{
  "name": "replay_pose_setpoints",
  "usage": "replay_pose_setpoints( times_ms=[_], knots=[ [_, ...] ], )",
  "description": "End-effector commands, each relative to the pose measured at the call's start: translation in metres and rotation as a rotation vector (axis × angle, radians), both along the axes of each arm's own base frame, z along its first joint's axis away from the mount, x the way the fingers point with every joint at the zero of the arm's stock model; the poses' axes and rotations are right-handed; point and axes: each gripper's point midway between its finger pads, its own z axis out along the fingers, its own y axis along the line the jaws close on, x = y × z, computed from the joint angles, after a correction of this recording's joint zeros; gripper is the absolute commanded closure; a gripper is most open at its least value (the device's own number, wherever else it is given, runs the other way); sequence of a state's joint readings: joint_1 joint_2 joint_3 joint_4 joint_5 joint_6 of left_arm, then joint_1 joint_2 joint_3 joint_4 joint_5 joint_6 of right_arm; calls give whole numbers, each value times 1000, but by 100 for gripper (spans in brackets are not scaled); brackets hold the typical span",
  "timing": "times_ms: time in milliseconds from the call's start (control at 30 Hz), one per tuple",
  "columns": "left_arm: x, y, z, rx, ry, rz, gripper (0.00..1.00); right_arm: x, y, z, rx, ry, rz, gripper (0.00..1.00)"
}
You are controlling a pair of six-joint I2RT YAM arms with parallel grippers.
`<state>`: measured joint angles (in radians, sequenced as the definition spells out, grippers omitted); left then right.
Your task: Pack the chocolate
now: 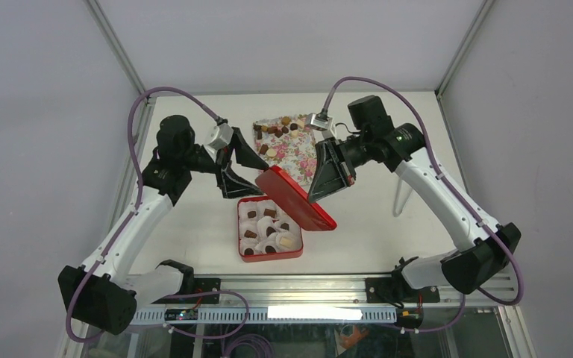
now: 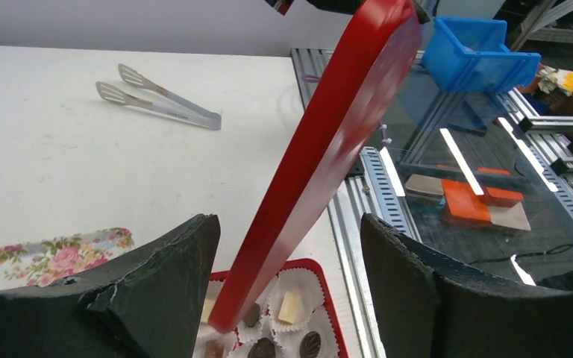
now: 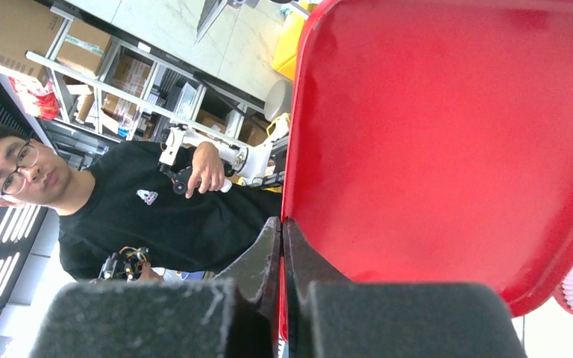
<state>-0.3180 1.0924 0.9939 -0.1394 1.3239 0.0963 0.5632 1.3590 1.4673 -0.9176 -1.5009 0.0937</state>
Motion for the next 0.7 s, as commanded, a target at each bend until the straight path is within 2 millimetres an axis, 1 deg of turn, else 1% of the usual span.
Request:
replay_pose_setpoints(
  times_ms=[0, 100, 200, 300, 367, 400, 467, 600, 633, 667],
  knots=[
    [-14, -4, 19, -44, -109, -128, 28, -11, -3, 28, 120, -60, 88, 100],
    [-11, -10, 13, -37, -76, -150, 28, -11, 2, 27, 128, -59, 107, 100],
    [-14, -13, 12, -35, -59, -179, 32, -7, 5, 25, 136, -46, 113, 100],
    [-20, -13, 14, -43, -78, -201, 40, -3, 8, 21, 145, -21, 122, 100],
    [-20, -13, 15, -41, -72, -195, 43, 2, 10, 16, 134, 0, 114, 100],
    [-20, -13, 14, -39, -65, -193, 46, 3, 11, 16, 137, 5, 112, 100],
    [-21, -13, 13, -37, -56, -195, 58, 8, 12, 13, 136, 5, 99, 100],
    [-15, -15, 9, -20, -1, -163, 91, 19, 11, 7, 112, 13, 62, 100],
    [-13, -15, 8, -14, 19, -153, 97, 21, 11, 7, 102, 8, 51, 100],
    [-12, -16, 8, -10, 37, -150, 100, 23, 10, 6, 89, 1, 42, 100]
  ],
)
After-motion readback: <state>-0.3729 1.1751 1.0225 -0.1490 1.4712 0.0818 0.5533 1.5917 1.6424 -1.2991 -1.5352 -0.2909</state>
